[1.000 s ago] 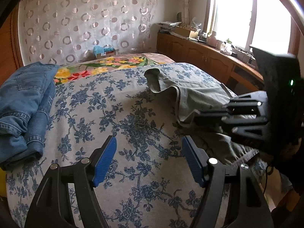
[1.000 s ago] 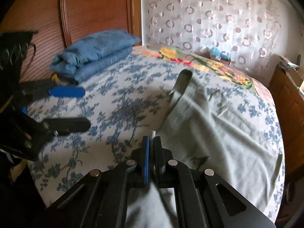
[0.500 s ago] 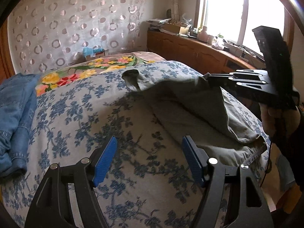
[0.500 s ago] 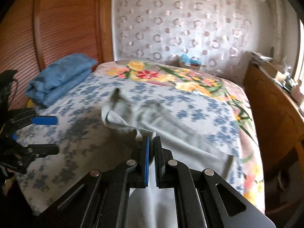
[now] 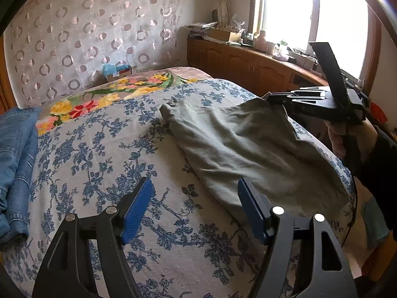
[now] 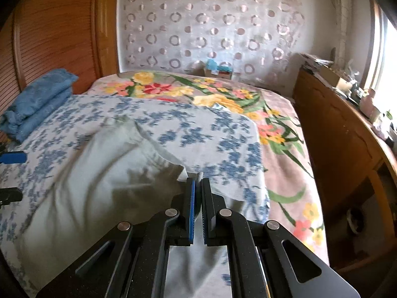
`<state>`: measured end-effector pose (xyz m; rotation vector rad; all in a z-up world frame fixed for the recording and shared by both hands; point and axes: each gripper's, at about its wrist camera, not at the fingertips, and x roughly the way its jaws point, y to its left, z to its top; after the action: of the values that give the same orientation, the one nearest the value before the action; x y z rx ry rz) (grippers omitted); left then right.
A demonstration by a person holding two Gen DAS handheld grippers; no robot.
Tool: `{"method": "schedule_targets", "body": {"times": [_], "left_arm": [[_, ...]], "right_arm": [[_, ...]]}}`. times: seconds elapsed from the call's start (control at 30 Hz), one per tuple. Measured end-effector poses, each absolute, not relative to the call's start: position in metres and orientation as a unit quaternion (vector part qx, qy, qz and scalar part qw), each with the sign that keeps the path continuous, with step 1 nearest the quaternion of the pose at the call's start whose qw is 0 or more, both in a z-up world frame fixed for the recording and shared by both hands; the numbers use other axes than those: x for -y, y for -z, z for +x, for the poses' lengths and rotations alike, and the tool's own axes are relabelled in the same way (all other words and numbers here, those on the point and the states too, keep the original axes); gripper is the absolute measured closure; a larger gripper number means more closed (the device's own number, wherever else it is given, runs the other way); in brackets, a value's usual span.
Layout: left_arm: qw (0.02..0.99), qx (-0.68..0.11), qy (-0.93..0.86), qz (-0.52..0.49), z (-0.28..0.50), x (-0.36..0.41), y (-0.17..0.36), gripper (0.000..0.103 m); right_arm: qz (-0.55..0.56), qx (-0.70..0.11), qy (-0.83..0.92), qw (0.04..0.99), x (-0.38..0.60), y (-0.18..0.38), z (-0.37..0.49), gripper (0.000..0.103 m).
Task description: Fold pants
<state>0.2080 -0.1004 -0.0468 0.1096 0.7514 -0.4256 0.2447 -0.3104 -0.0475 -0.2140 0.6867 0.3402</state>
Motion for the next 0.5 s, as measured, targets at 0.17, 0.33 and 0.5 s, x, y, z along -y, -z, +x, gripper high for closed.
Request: {"method": "schedule_targets", "body": {"times": [0.17,0.33,0.5], "left_arm": [[0.904,-0.369,0.206,0.055,0.2103,0.105,0.0497,0.031],[0.904,-0.37,0.207,0.056,0.2102,0.1055,0.0499,0.031],[0.903,-0.371,0.207,0.055,0.2088,0.1072,0.0514,0.031]], "right_arm": [[-0.106,-0.344,-0.149,0.921,0.3093,0.0452,0.2476,0.099],[-0.109,-0.35,-0.135,0.921,0.3067,0.0426,0.2465,0.099],[-0.11,-0.356,-0.128,0.919,0.3082,0.0434,0.2488,0.099]]}}
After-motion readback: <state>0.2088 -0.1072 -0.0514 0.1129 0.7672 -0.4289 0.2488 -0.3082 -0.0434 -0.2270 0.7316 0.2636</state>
